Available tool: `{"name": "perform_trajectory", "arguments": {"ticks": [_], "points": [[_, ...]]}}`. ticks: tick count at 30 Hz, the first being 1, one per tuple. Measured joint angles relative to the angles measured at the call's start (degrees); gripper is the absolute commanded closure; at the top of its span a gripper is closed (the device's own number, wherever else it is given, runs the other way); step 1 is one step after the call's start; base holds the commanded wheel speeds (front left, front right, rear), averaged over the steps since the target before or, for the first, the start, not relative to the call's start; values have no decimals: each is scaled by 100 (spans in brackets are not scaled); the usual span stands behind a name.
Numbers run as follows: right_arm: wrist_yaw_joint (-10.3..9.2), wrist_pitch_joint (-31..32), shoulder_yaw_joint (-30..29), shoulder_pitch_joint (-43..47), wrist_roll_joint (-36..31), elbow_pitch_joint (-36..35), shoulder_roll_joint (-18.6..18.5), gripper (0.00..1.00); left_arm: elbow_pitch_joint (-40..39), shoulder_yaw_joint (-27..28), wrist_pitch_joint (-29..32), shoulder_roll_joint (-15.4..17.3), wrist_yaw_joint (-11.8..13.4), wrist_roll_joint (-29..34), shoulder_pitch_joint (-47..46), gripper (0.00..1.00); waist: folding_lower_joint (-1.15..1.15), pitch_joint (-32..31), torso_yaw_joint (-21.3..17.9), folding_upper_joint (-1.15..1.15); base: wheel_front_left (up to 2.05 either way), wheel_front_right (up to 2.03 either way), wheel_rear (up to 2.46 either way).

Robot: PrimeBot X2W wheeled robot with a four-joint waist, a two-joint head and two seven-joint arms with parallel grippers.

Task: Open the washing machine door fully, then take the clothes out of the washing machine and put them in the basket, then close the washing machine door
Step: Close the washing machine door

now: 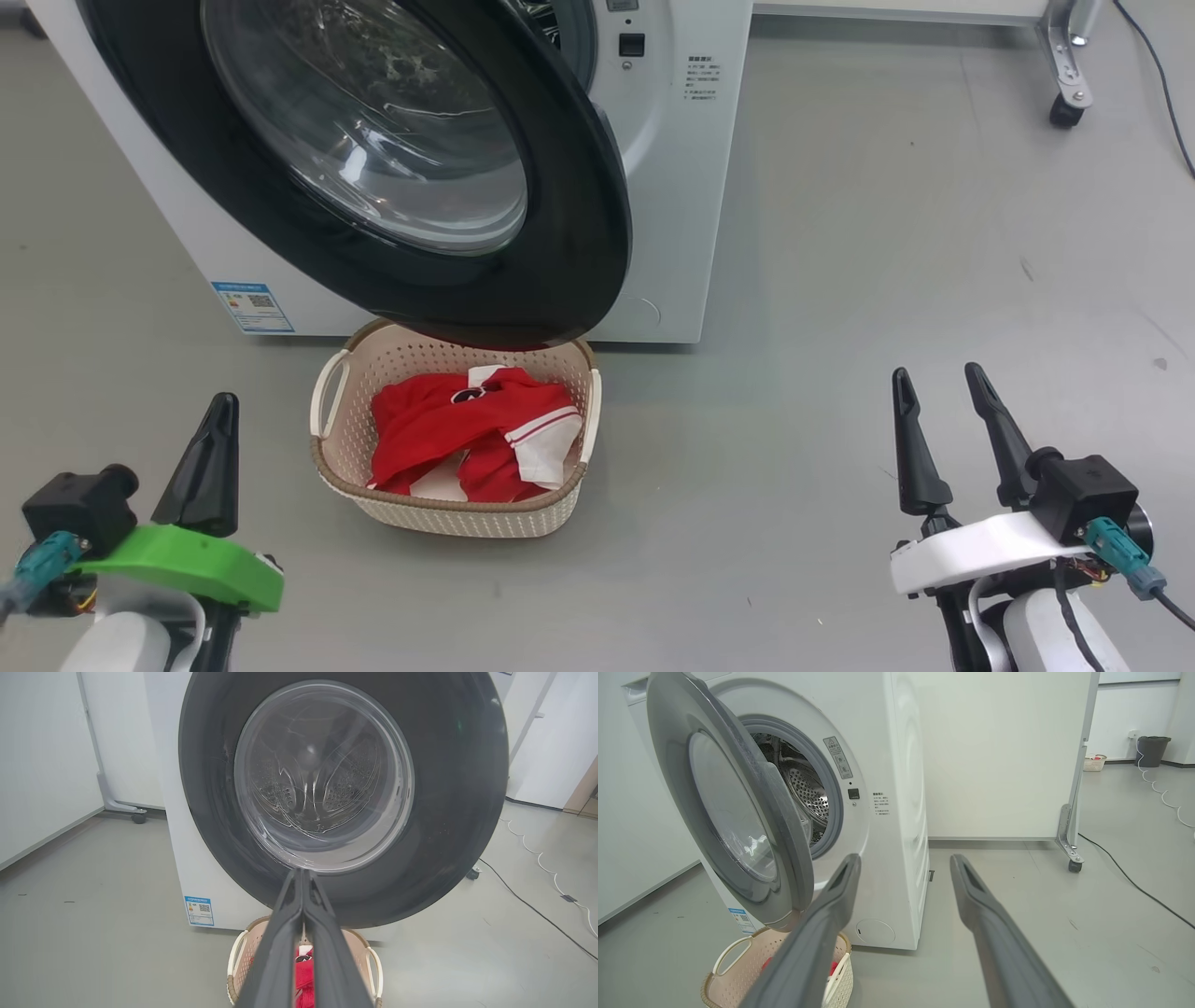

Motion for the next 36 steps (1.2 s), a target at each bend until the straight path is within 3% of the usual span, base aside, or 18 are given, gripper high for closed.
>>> {"name": "perform_trajectory", "arguments": {"ticks": [6, 12, 13, 14, 36], "points": [[5, 0, -62, 3, -3, -24, 1, 0, -62, 27, 1, -11, 249, 485, 45, 100, 0, 8, 139, 0, 0, 0, 0], [49, 0, -11, 3, -10, -23, 24, 0, -303, 416, 4, -226, 434, 698, 204, 100, 0, 1, 210, 0, 0, 0, 0], [51, 0, -12, 3, -10, -23, 25, 0, -312, 426, 4, -253, 449, 732, 225, 67, 0, 0, 216, 0, 0, 0, 0], [52, 0, -12, 3, -10, -23, 25, 0, -336, 437, 4, -286, 449, 773, 265, 3, 0, -2, 222, 0, 0, 0, 0], [103, 0, 15, 62, -54, 19, 62, 0, -583, 587, 4, -709, 341, 1350, 678, 0, 0, -62, 199, 0, 0, 0, 0]]}}
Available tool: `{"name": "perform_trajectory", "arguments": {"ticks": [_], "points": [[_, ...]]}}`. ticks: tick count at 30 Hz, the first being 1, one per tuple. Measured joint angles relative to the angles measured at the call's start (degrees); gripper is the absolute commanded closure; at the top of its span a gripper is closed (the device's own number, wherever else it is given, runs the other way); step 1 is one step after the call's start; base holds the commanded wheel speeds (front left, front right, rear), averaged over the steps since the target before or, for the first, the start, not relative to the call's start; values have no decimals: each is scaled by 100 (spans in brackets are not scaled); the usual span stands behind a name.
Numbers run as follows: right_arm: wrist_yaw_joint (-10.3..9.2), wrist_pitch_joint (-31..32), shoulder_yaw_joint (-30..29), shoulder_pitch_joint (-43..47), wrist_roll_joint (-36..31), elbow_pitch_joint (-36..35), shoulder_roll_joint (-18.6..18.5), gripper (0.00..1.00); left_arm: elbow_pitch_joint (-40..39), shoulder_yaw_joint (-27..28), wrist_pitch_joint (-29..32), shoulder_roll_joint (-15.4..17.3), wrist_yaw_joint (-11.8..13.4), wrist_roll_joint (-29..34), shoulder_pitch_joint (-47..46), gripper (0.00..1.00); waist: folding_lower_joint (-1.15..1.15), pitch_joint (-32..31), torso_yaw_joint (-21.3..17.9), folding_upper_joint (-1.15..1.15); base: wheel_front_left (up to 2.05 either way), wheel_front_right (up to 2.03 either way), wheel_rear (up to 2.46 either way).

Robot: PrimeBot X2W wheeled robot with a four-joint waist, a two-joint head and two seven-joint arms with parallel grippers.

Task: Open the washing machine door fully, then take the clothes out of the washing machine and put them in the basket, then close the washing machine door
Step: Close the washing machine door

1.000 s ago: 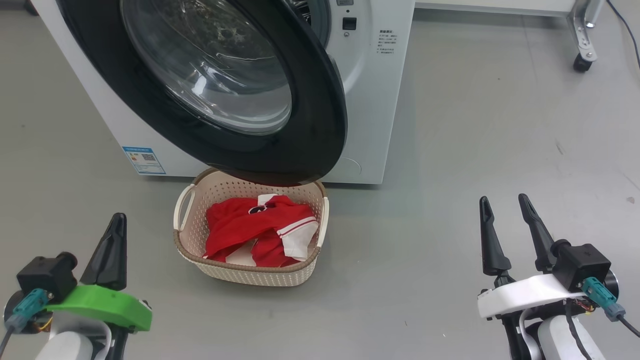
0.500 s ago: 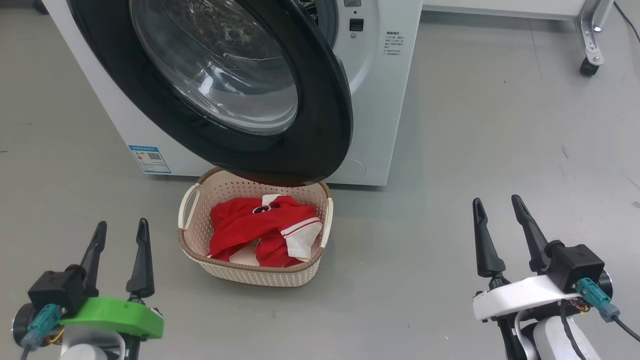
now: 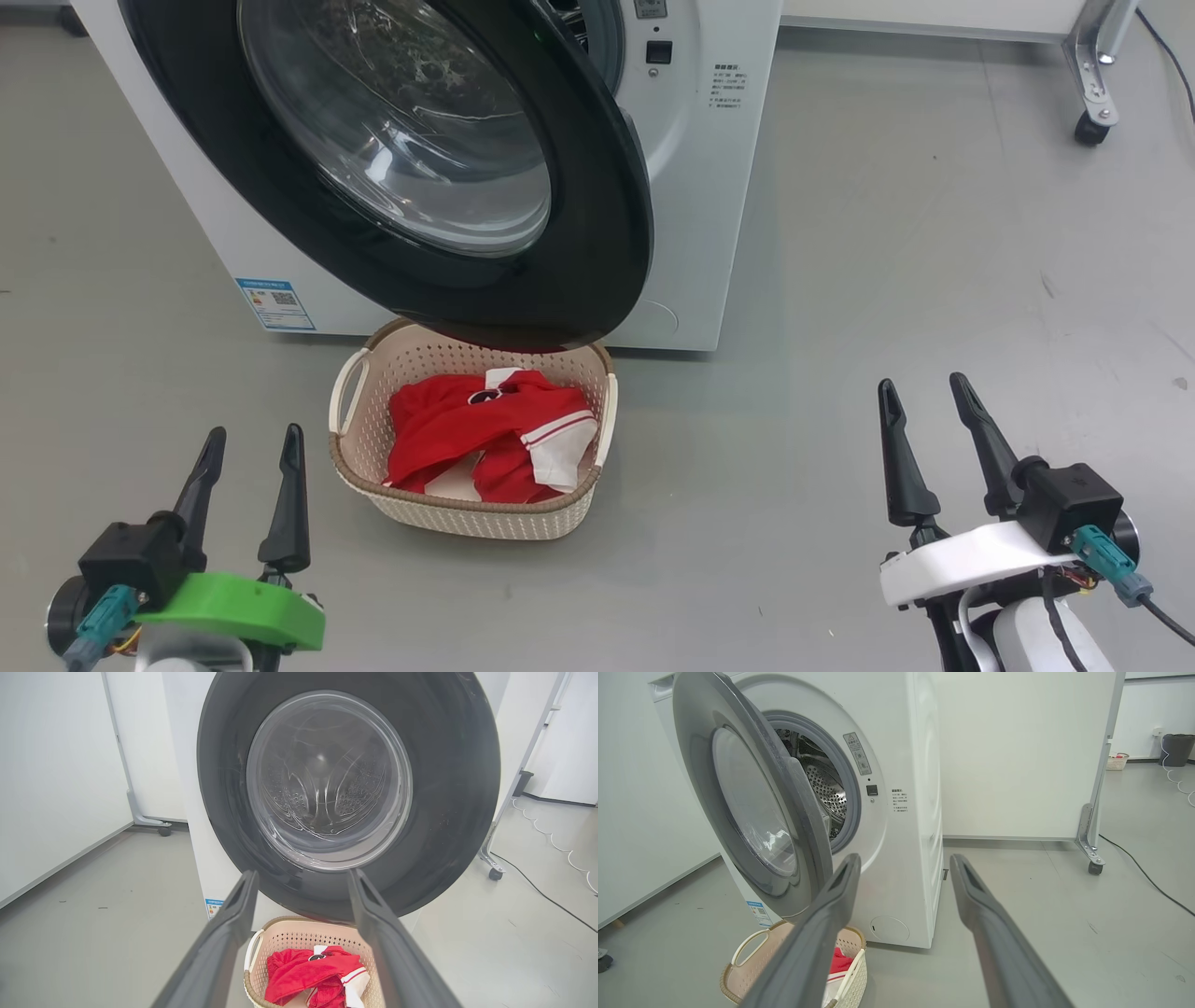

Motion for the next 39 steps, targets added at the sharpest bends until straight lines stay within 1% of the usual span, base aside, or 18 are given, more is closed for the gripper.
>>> {"name": "perform_trajectory", "arguments": {"ticks": [4, 8, 12, 19, 26, 28, 39], "points": [[1, 0, -1, 1, -8, 7, 7, 0, -24, 42, 0, -20, -54, 45, 20, 0, 0, -6, -17, 0, 0, 0, 0], [1, 0, -8, 2, -42, 22, 10, 0, -15, -32, 0, -16, -199, 179, 85, 0, 0, -7, -35, 0, 0, 0, 0], [1, 0, -40, 2, -48, 22, 12, 0, -13, -32, 0, -20, -227, 302, 87, 0, 0, -10, -53, 0, 0, 0, 0], [1, 0, -93, 2, -49, 22, 18, 0, -13, 12, 0, -82, -299, 357, 88, 0, 0, -4, -75, 0, 0, 0, 0], [1, 0, -118, 2, -49, 22, 25, 0, -15, 83, 0, -167, -307, 396, 88, 0, 0, 8, -88, 0, 0, 0, 0], [2, 0, -125, 2, -49, 21, 29, 0, -15, 93, 0, -179, -348, 402, 89, 0, 0, 13, -91, 0, 0, 0, 0], [2, 0, -154, 2, -51, 19, 44, 0, -14, 164, 0, -235, -405, 492, 89, 0, 0, 40, -95, 0, 0, 0, 0]]}}
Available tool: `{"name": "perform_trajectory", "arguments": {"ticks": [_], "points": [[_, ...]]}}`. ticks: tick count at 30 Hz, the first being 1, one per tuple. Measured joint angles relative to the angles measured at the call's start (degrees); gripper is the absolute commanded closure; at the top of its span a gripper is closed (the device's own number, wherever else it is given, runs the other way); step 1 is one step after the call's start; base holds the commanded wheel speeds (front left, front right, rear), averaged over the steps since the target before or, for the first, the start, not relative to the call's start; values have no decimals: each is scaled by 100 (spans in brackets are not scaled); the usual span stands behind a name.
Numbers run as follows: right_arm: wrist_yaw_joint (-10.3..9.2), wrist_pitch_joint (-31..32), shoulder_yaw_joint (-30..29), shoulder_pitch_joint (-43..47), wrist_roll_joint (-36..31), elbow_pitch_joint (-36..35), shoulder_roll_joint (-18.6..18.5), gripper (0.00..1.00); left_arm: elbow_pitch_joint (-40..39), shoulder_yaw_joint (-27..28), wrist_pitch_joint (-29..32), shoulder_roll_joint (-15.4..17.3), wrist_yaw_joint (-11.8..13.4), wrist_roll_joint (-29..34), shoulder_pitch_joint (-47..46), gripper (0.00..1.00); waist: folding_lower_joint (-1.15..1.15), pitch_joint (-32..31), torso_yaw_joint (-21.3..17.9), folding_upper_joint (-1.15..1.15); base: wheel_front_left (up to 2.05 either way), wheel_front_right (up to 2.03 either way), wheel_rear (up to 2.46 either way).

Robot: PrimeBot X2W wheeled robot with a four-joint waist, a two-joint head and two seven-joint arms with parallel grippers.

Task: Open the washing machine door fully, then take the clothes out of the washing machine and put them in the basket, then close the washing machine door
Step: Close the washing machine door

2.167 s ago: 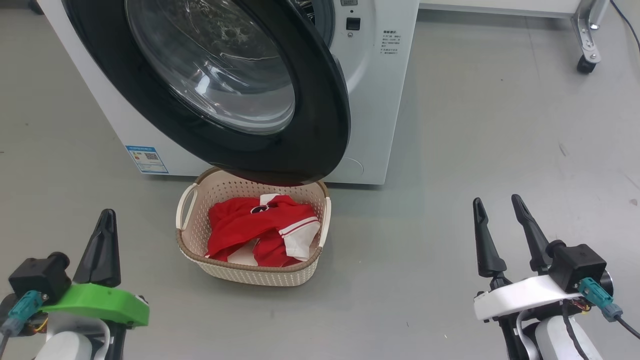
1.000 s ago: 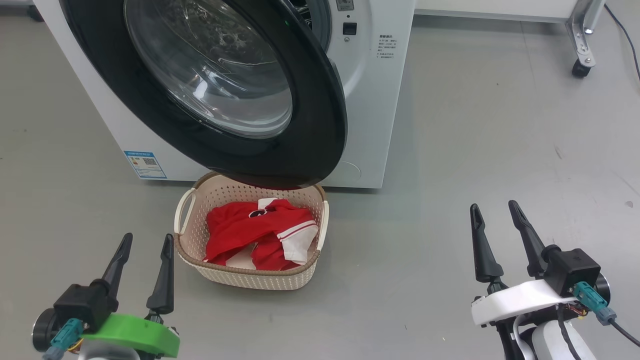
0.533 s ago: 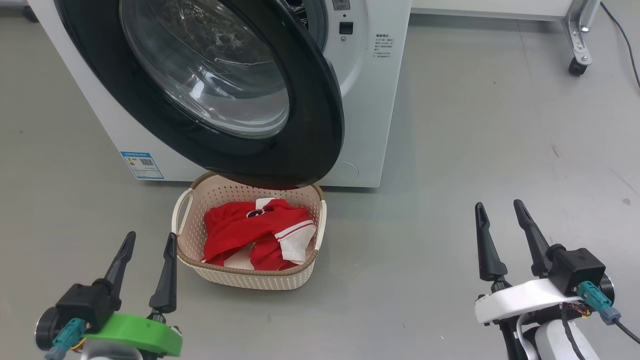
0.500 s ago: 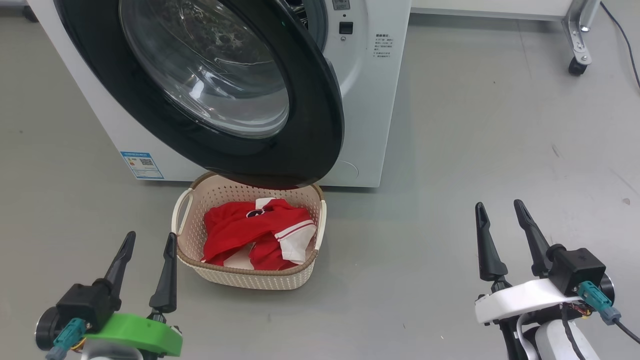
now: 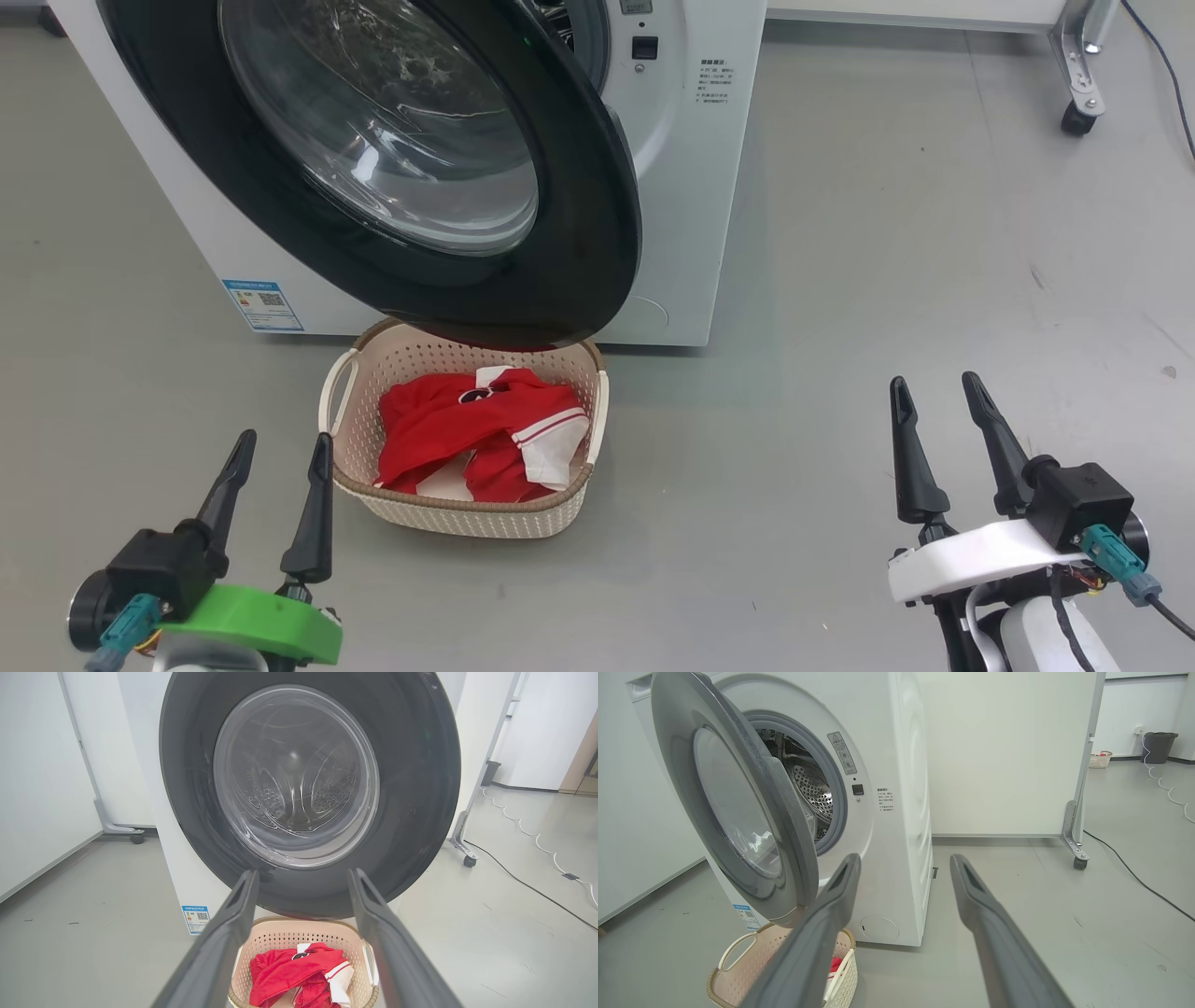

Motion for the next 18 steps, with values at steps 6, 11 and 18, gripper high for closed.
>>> {"name": "perform_trajectory", "arguments": {"ticks": [6, 11, 18], "points": [[0, 0, -4, 0, 0, -1, 7, 0, 10, 54, 0, -38, -33, 7, 0, 0, 0, 9, 2, 0, 0, 0, 0], [1, 0, -9, 0, -1, -8, 14, 0, 22, 65, 0, -67, -75, 104, 0, 0, 0, 21, 2, 0, 0, 0, 0], [2, 0, -34, -1, -31, -34, 29, 100, 44, 93, 0, -101, -93, 160, 0, 0, 0, 36, -1, 0, 0, 0, 0]]}}
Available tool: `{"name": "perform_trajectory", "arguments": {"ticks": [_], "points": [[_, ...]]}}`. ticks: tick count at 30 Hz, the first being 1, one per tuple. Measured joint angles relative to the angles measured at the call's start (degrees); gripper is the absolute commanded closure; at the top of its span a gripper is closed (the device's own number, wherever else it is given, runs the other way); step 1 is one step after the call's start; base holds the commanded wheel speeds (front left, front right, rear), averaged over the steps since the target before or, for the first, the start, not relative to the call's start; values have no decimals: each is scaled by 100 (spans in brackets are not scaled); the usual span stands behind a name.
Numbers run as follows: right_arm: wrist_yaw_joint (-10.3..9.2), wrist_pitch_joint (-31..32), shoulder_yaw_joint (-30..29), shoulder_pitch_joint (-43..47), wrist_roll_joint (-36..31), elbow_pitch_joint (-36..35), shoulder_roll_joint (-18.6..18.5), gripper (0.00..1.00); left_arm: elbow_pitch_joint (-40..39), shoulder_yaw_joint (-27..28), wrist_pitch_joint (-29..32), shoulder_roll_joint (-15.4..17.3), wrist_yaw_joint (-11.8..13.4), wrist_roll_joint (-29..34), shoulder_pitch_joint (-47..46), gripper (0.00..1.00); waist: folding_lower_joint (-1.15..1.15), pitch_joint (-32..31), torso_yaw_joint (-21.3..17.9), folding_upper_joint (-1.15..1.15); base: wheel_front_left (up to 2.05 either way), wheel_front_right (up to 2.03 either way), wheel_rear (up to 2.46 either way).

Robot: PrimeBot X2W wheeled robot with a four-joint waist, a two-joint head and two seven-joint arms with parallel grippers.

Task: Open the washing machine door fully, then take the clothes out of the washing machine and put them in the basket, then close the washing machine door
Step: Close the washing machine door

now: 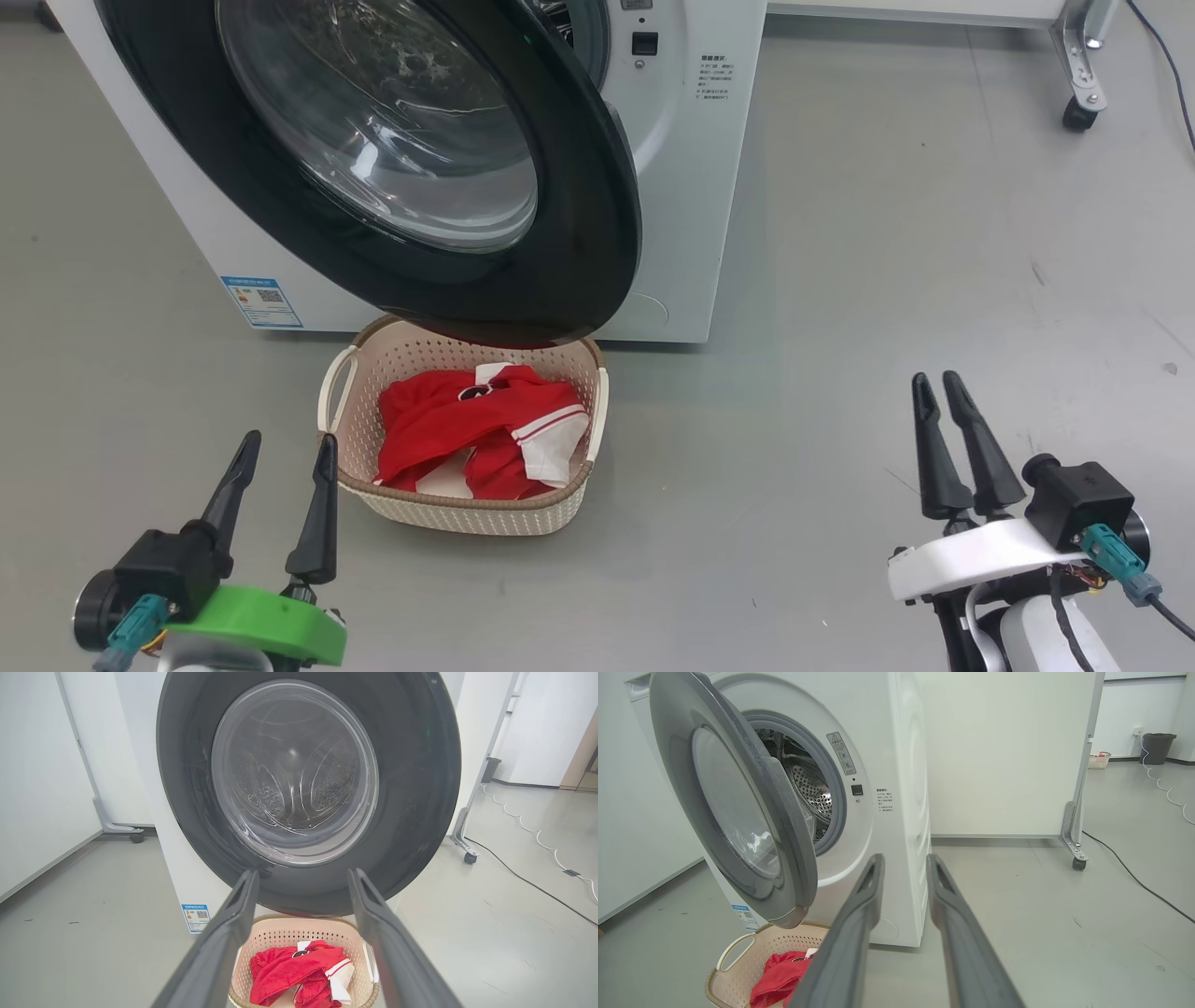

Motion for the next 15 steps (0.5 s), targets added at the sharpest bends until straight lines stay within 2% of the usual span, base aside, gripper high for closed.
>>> {"name": "perform_trajectory", "arguments": {"ticks": [15], "points": [[42, 0, 7, -34, -180, -186, -30, 100, 27, -29, 0, -86, -57, 63, -7, 0, 0, 76, 59, 0, 0, 0, 0]]}}
